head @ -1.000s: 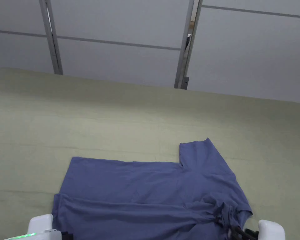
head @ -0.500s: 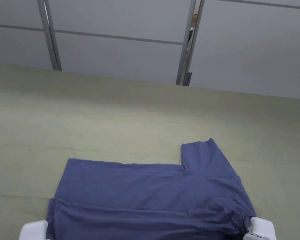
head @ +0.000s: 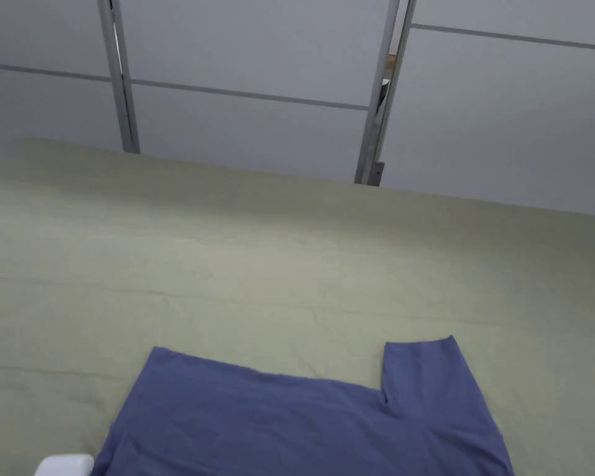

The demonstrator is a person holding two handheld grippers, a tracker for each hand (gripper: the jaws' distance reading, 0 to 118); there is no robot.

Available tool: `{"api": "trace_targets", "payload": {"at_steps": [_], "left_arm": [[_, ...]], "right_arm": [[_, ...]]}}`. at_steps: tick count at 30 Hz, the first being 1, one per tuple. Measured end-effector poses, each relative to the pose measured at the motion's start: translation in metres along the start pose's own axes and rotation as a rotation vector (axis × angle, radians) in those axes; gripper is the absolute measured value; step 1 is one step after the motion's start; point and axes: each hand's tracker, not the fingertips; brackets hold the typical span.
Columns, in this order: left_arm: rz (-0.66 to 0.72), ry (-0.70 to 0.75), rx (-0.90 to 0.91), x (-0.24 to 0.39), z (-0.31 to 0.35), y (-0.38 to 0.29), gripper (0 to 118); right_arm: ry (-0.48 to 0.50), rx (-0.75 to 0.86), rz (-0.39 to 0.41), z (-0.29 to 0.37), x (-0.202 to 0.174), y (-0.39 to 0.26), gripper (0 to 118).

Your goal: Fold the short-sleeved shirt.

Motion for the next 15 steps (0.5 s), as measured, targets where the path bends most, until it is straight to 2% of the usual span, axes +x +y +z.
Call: {"api": "trace_targets", "payload": {"at_steps": [2,4,5,6,7,8,9,11,12,15], "left_arm": [[-0.002,-0.008,-0.051,-0.003,-0.008,-0.016,13],[0.000,0.007,-0.116,-0.002,-0.021,-0.026,13],[-0.018,0.015,-0.137,0.000,-0.026,-0.028,14],[-0.031,0.023,-0.122,0.001,-0.030,-0.029,18],[-0.032,0.050,-0.081,0.001,-0.028,-0.029,33],[-0.019,0.070,-0.047,0.000,-0.024,-0.028,80],[-0.006,0.086,-0.006,-0.003,-0.013,-0.025,102],[0.013,0.045,0.142,-0.009,0.013,-0.013,116],[0.027,0.028,0.255,-0.008,0.033,-0.003,118],[0.050,-0.040,0.541,0.009,0.082,0.038,118]], "right_arm": [[-0.018,-0.081,-0.021,-0.012,0.012,-0.015,13],[-0.047,-0.150,0.009,-0.026,0.013,-0.023,14],[-0.052,-0.161,0.023,-0.029,0.010,-0.023,20],[-0.054,-0.145,0.037,-0.031,0.008,-0.019,34],[-0.066,-0.119,0.066,-0.026,0.004,-0.016,58],[-0.072,-0.084,0.093,-0.018,0.002,-0.013,98],[-0.071,-0.016,0.104,-0.006,0.002,-0.008,105],[-0.097,0.116,0.091,0.021,0.002,0.006,114],[-0.083,0.224,0.087,0.041,0.000,0.016,117],[-0.020,0.539,0.073,0.089,-0.021,0.049,116]]}}
